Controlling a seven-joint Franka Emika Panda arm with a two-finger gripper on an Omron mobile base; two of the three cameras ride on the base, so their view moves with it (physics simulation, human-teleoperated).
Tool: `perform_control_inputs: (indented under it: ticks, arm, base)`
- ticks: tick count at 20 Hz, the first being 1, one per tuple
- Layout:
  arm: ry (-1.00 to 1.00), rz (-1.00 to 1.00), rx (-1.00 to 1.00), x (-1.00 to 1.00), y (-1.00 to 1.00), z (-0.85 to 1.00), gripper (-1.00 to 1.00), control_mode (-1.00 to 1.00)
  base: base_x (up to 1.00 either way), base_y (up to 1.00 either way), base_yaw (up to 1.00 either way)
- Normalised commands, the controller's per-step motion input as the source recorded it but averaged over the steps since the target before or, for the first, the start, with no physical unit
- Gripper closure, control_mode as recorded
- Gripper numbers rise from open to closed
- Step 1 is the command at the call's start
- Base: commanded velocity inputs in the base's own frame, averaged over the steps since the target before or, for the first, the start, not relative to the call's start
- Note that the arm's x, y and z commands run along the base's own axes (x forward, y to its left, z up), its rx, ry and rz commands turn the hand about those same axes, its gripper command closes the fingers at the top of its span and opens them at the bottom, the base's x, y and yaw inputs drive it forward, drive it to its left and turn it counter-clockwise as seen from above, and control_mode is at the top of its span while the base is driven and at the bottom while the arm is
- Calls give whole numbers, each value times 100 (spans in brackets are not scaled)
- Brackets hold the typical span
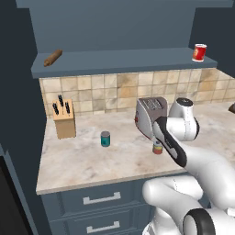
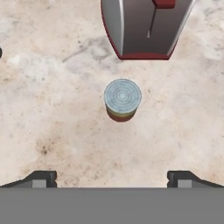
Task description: Pick the cans from the counter and place them in their designated side in the cabinet.
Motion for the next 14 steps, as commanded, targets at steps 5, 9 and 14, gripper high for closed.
perform_control_inputs:
  ticks: [5,9,14]
  arm:
    - [0,0,0,12,0,-11,-100,-100]
    - [0,0,0,11,0,-12,-100,-100]
    - [0,0,0,13,-2,-12,-100,-100]
  base:
    - [0,0,0]
    - [0,0,0]
    - [0,0,0]
